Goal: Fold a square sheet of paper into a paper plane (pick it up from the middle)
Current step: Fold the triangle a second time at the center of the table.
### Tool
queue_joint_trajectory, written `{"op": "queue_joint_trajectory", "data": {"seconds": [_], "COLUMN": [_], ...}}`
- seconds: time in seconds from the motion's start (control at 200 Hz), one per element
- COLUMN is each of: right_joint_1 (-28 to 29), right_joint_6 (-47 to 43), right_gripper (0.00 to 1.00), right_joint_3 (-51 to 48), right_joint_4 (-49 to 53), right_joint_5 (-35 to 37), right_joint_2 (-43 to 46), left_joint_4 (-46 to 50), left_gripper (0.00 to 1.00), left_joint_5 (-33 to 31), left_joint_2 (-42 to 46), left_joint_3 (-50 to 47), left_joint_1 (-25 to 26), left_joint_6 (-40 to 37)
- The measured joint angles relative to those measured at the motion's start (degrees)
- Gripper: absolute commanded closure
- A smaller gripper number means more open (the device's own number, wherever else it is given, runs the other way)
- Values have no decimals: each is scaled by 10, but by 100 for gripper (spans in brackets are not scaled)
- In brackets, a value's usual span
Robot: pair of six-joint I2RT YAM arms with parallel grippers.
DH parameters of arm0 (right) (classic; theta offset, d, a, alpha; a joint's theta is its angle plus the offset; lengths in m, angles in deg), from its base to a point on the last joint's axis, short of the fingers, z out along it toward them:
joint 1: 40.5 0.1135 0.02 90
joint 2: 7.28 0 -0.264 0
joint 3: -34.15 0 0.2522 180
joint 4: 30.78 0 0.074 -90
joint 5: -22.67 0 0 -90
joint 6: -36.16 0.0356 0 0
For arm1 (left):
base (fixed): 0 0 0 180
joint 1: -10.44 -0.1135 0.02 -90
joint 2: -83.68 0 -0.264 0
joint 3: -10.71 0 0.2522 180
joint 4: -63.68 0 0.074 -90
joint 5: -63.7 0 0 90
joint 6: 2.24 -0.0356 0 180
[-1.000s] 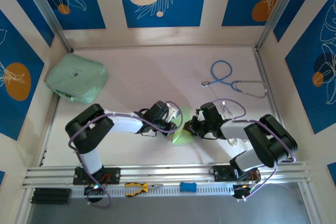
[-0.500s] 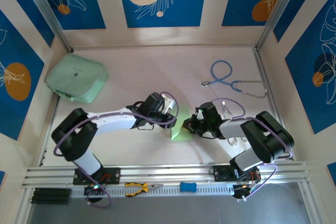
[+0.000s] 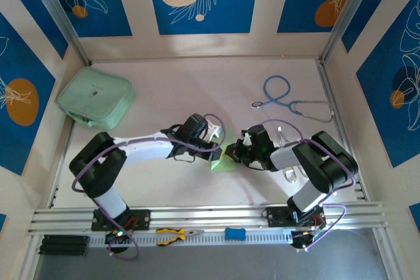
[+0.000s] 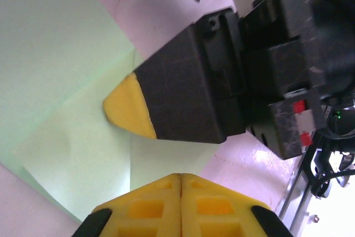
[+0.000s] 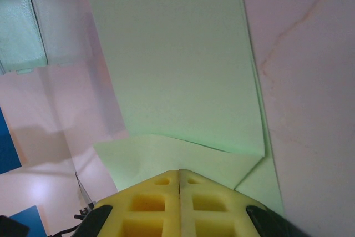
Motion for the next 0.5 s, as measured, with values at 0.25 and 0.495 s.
{"op": "queue_joint_trajectory", "data": {"seconds": [0.25, 0.495], "right_joint_1": [0, 0], "right_joint_6": [0, -2], "right_gripper": [100, 100], "right_joint_3": [0, 0], "right_joint_4": [0, 0], "right_joint_5": [0, 0], "right_joint_2": [0, 0], "left_joint_4": [3, 3], "left_gripper": [91, 91], "left_joint_5": [27, 40], "left_joint_2": [-38, -65], "left_joint_3": [10, 12], "left_joint_1": [0, 0], "left_joint_6": [16, 24]}}
